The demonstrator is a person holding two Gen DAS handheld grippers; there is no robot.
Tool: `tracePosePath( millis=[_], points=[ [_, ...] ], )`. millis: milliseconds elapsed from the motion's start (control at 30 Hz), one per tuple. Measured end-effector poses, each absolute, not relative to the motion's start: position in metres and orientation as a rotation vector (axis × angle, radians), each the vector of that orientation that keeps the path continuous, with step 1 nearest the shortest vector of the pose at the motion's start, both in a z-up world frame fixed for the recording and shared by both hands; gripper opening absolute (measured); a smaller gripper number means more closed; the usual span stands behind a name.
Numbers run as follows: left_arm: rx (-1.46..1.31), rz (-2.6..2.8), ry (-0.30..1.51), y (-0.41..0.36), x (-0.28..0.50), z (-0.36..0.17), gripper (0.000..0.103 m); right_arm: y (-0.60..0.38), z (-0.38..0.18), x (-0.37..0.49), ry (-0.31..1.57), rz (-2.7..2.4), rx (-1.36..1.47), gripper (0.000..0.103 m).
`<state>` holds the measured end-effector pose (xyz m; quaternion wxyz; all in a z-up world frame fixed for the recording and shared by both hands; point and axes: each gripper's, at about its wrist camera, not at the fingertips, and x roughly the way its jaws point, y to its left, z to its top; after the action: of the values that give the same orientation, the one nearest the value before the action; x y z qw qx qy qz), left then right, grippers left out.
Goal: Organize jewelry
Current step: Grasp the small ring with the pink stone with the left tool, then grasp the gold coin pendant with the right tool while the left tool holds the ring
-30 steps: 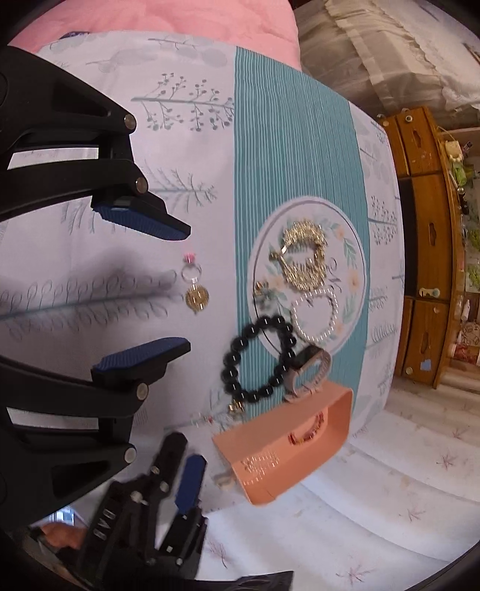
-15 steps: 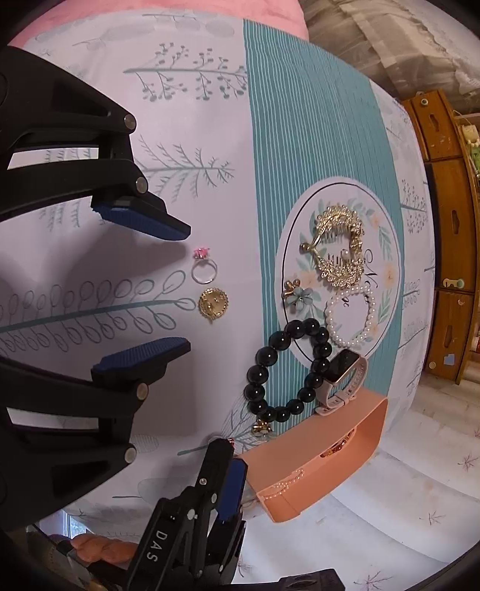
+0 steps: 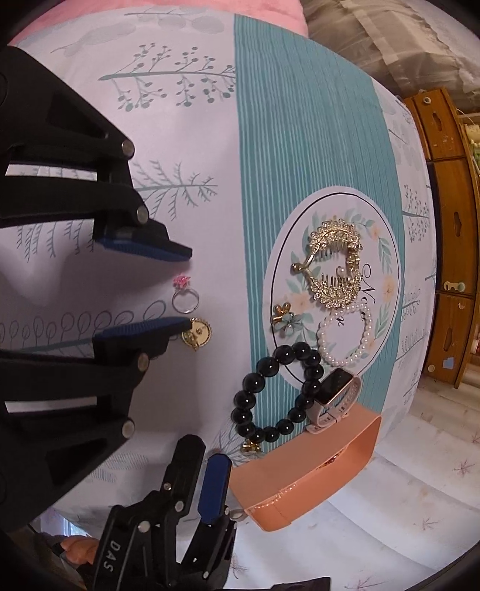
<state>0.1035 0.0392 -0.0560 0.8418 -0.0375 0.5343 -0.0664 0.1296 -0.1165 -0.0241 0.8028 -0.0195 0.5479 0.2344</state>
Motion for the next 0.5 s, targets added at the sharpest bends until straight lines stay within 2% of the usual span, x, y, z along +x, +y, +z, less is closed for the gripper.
tracePosePath(
  millis=[133,300,500],
  points=[
    [-0.037,-0.136,1.118,0.038,0.106,-0.056,0.019,-0.110,-0.027,0.129,1.184,0.516,-0.040,0.038],
    [-0.033,-0.130,1.116,0.041,0.109,-0.057,0.007,-0.106,-0.033,0.127,1.201,0.521,-0.036,0.038],
    [-0.047,-0.123,1.086,0.048,0.104,-0.050,0.006,-0.097,-0.035,0.128,1.200,0.543,-0.049,0.038]
  ],
)
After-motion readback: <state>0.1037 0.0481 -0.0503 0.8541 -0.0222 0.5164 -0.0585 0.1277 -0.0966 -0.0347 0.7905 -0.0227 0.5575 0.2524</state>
